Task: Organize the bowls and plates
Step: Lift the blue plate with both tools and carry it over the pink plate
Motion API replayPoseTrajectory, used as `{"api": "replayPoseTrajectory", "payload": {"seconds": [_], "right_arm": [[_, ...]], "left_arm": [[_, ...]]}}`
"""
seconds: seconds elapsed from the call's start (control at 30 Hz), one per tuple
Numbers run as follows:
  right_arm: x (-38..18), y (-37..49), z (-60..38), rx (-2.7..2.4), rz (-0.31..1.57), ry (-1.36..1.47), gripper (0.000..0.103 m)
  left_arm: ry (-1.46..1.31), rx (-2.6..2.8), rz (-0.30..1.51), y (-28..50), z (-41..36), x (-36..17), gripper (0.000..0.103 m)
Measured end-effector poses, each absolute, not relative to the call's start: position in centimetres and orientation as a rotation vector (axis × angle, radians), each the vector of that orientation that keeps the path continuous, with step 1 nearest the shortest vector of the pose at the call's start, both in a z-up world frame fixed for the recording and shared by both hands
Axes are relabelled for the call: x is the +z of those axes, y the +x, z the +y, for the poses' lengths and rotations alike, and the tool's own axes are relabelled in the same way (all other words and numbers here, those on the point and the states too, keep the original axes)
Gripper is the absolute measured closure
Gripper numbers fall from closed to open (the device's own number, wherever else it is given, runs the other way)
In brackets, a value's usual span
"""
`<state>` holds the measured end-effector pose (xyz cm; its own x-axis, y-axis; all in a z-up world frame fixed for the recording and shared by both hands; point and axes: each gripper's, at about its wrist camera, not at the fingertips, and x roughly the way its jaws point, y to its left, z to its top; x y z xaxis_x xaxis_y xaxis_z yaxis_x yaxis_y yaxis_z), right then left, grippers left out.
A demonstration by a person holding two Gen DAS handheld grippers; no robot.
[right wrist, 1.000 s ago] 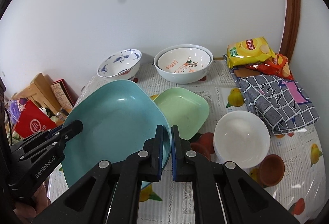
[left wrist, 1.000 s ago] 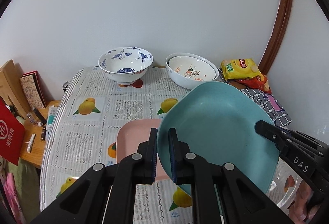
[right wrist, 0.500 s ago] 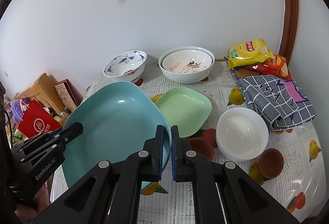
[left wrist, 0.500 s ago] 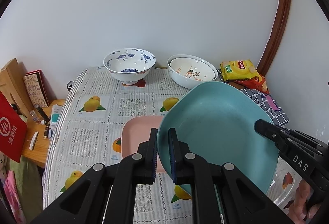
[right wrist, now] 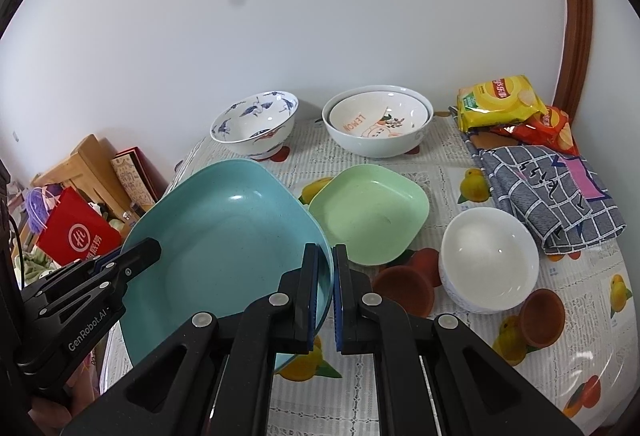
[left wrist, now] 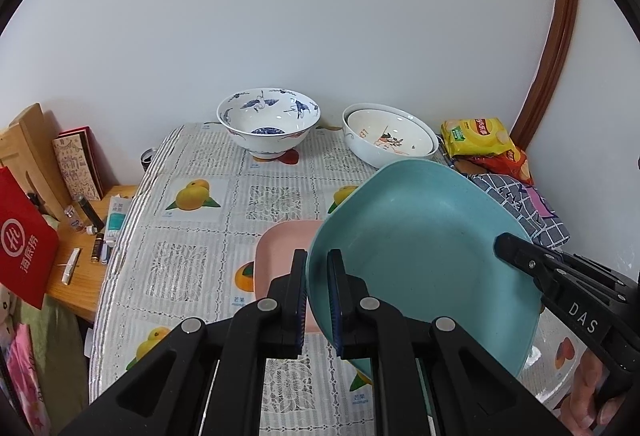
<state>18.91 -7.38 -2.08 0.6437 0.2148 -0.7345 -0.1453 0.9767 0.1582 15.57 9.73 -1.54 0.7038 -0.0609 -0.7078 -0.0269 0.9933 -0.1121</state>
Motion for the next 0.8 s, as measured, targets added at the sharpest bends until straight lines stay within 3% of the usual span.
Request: {"api": "replayPoseTrajectory", "payload": {"seconds": [0.8], "right_arm": [[-5.9,20.9,-3.4,0.263,0.934,0.051,0.096]], "left_arm": [[-0.141,0.055,0.870,16.1,13.3,-5.4,0.093]]}}
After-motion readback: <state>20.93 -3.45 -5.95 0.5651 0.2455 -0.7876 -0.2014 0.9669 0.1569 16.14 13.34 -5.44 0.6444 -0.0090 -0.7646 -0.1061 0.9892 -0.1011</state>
